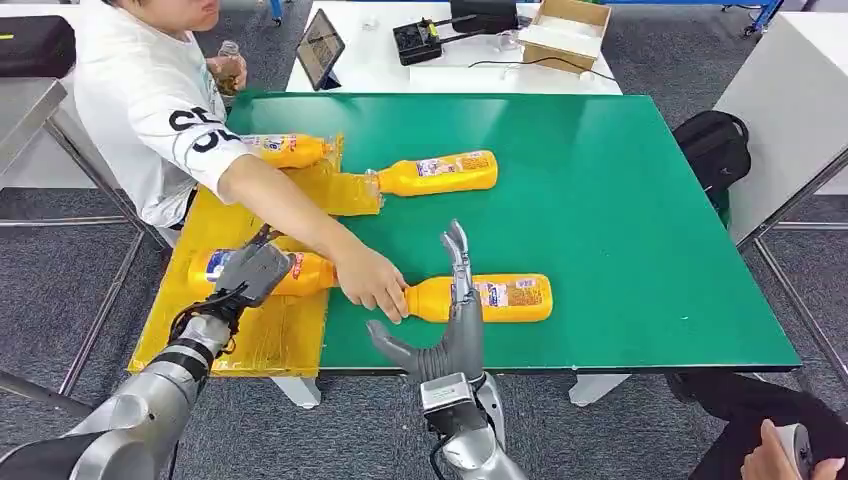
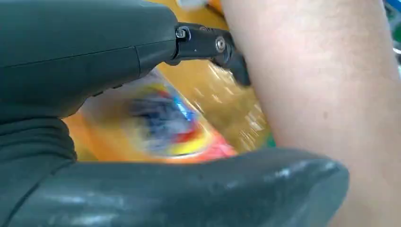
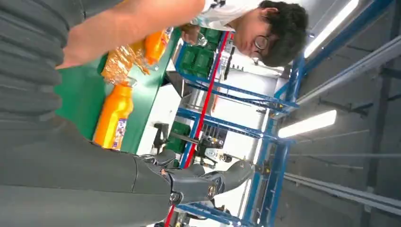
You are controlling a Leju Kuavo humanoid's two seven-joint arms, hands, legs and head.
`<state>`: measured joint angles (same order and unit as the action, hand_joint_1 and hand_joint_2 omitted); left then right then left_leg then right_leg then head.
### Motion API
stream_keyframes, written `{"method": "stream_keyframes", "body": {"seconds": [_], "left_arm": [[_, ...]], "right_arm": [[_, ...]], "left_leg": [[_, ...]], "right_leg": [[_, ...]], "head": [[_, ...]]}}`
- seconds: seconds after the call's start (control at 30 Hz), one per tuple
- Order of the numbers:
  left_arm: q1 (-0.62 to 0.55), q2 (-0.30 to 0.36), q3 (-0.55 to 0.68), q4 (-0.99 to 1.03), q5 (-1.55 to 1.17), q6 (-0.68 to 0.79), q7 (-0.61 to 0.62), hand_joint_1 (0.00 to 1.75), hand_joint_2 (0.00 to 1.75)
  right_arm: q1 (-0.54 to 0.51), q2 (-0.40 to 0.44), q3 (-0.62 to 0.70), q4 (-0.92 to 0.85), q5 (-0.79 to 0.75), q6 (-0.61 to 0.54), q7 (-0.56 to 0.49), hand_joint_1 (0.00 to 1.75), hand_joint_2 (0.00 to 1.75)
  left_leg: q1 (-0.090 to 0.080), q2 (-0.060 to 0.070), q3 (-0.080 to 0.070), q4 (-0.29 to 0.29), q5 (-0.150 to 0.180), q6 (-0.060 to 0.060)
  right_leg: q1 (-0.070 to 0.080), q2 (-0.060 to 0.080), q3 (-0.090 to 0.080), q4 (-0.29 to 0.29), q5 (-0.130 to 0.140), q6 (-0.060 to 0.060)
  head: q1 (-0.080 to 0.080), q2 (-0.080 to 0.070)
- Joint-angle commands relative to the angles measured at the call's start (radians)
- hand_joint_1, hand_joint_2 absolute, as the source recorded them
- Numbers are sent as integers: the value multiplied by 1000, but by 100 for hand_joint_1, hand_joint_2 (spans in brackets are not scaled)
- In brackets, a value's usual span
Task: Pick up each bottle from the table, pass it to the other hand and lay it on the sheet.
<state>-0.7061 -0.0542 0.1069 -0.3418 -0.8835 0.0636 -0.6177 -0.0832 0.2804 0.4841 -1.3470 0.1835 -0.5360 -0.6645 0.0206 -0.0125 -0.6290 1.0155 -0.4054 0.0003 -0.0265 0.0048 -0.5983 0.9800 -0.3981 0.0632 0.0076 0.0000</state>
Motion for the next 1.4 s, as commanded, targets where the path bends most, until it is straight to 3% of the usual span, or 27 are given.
{"method": "stream_keyframes", "body": {"seconds": [0.03,0.2,0.37,0.4,0.6,0.7,0.87,1.17,1.4], "left_arm": [[11,-22,67,22,11,-29,-10,0,0],[42,-71,98,-120,153,-22,-80,0,0],[115,-150,106,-394,465,225,-80,0,0],[137,-159,103,-458,528,261,-80,0,175],[205,-143,15,-577,603,391,-80,0,175],[256,-129,-84,-657,642,514,-80,0,175],[360,-165,-129,-740,711,423,-80,0,175],[378,-174,-130,-752,722,409,-80,0,175],[487,-186,-176,-831,723,388,-80,0,175]], "right_arm": [[-28,8,-45,90,-4,5,-34,0,175],[-22,18,-61,98,11,16,-34,0,175],[-4,30,-77,117,51,10,-34,0,175],[-4,31,-79,121,56,9,-34,0,175],[-14,23,-85,148,96,5,-34,0,175],[-48,-2,-125,204,199,9,-19,0,175],[-126,-136,-218,253,372,94,178,0,175],[-135,-159,-238,257,396,104,193,0,175],[-230,-271,-314,364,543,225,343,0,175]], "left_leg": [[0,2,2,-1,-1,1],[1,2,2,-1,-1,1],[0,0,-3,0,0,1],[1,-1,-4,1,-1,1],[0,3,-6,-1,-2,1],[0,2,-8,-1,-1,1],[0,3,-7,-2,-2,0],[-2,3,-8,0,-4,0],[-1,4,-8,0,-3,1]], "right_leg": [[1,0,2,-2,0,-3],[2,0,2,-1,0,-3],[1,-2,-3,0,0,-1],[2,-3,-3,0,-1,-2],[2,1,-6,-1,0,-2],[1,0,-8,-1,-1,-1],[1,0,-7,-3,0,-1],[0,0,-8,-2,-1,-2],[1,1,-8,-2,0,-1]], "head": [[0,0],[0,0],[0,0],[0,0],[0,0],[0,0],[0,0],[0,0],[-1,0]]}}
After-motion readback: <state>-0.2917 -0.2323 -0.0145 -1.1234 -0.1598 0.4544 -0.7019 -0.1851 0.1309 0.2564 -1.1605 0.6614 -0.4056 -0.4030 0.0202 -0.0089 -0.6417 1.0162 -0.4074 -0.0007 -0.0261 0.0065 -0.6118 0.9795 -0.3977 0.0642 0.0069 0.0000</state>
